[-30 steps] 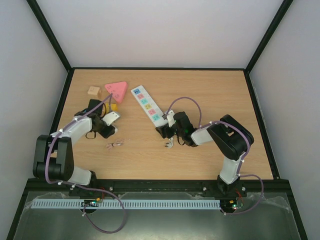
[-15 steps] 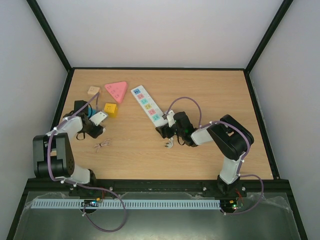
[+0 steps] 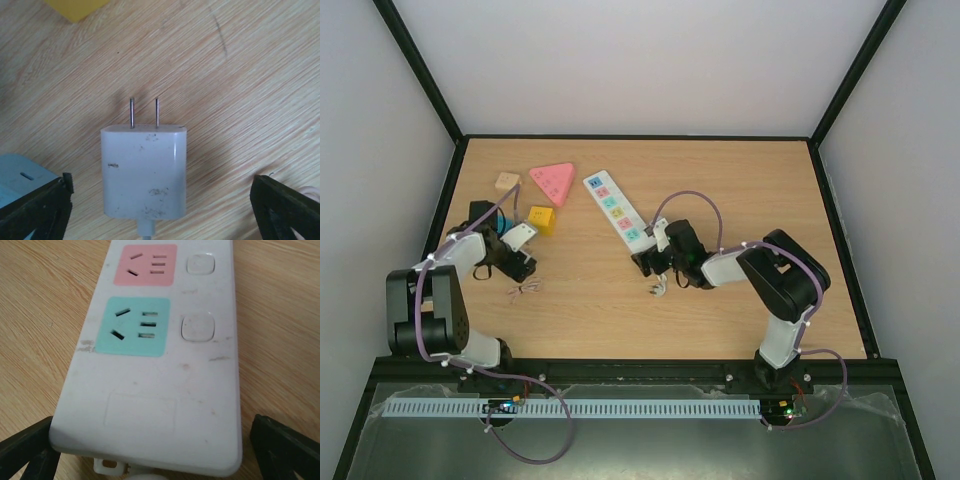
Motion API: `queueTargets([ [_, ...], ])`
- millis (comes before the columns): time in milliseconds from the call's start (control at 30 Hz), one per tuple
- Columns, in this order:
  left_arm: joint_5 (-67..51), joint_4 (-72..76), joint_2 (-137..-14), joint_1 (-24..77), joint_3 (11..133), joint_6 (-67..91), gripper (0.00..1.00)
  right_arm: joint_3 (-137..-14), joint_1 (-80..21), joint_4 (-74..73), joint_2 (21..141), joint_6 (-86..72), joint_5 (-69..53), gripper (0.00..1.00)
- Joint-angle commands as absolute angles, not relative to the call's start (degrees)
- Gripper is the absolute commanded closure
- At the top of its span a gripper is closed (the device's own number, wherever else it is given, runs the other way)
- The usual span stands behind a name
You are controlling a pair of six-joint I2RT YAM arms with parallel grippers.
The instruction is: Pull the plug off the socket
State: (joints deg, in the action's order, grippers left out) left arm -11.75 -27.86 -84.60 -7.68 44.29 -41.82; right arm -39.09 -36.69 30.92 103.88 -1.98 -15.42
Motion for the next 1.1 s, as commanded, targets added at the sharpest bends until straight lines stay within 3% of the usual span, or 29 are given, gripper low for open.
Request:
queueTargets([
  [0,-14.59,-30.86,-81.41,-7.82,46.79,-41.89,0.00,-42.51,-36.20,25.30,101.72,-2.15,-13.10,0.01],
  [500,-17.05,-34.81,-75.07,-7.91,54.86,-38.95,0.00,-60.97,-36.69,5.19,109.35,-0.41,-10.73,0.02],
  [733,-20.55,-34.74,-74.07,-7.91,53.87,-37.61,0.00,-69.59,-37.82,-1.00,114.47,-0.65,-11.34,0.00],
  [1067,-21.44,-33.07,-72.86,-7.91,51.68,-37.03,0.00,-76.95,-38.93,-4.85,120.61,-0.64,-8.62,0.06],
])
